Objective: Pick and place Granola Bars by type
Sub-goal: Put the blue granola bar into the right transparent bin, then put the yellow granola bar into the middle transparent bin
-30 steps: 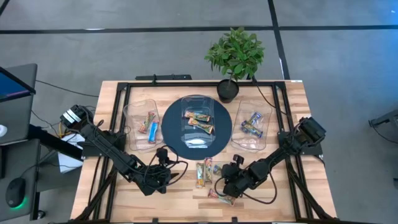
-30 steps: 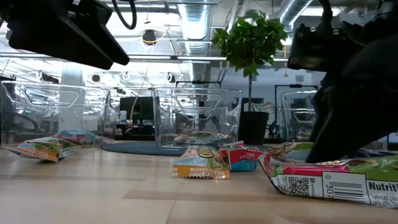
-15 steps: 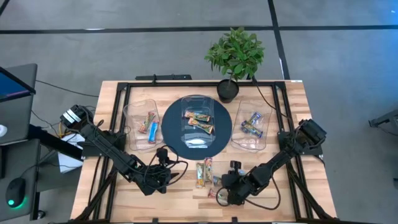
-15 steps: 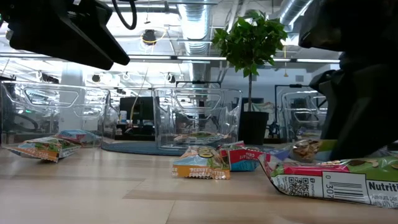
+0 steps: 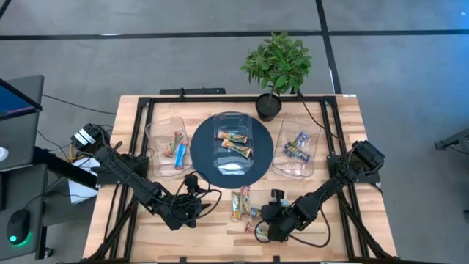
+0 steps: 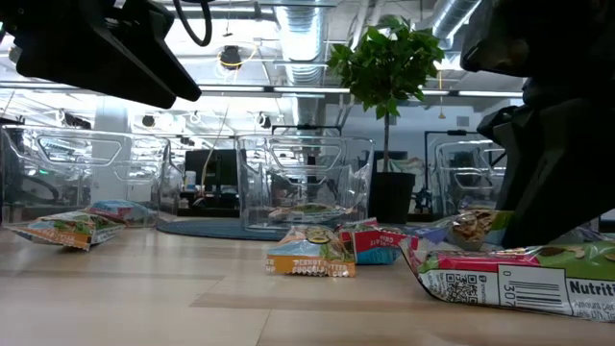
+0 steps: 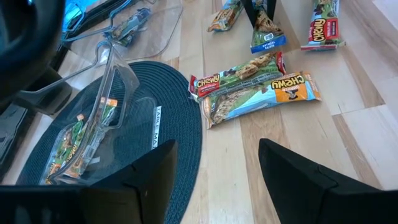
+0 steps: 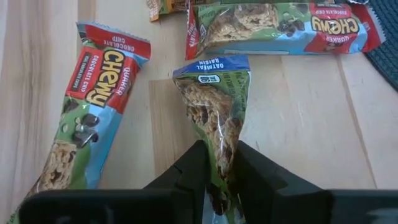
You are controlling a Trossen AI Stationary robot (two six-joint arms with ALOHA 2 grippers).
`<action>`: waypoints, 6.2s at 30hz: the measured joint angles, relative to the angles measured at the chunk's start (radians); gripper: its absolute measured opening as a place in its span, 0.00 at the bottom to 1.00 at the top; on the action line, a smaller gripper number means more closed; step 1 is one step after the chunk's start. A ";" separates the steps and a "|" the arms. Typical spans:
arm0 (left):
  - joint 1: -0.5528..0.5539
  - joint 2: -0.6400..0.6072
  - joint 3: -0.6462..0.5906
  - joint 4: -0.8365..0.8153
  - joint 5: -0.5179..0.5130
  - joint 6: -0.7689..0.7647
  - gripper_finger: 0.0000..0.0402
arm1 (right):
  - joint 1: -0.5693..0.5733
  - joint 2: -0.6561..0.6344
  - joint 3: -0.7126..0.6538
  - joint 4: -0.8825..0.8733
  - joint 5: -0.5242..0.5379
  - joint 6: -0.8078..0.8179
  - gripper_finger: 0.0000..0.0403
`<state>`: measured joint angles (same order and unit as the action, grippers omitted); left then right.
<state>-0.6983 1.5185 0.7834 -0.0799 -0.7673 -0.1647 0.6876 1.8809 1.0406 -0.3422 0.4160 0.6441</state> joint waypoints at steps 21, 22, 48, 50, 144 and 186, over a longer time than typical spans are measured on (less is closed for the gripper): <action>0.000 0.000 0.000 -0.009 0.000 0.000 0.56 | 0.057 -0.002 0.451 -0.659 0.219 -0.062 0.16; 0.000 0.000 0.000 -0.009 0.000 0.000 0.56 | 0.061 -0.002 0.474 -0.709 0.231 -0.042 0.16; 0.000 0.000 0.000 -0.019 -0.006 -0.001 0.56 | -0.019 -0.012 0.400 -1.229 0.328 0.315 0.16; 0.000 0.000 0.000 -0.018 -0.006 -0.001 0.56 | -0.044 -0.017 0.363 -1.228 0.326 0.302 0.16; 0.050 0.000 0.076 -0.161 0.405 0.082 0.56 | 0.324 -0.649 -0.250 -0.490 0.850 0.340 0.42; 0.164 0.136 0.079 -0.459 0.570 0.411 0.56 | 0.342 -0.649 -0.376 -0.116 0.839 0.081 0.39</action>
<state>-0.5339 1.6543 0.8623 -0.5386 -0.1970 0.2463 1.0298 1.2324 0.6643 -0.4580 1.2551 0.7248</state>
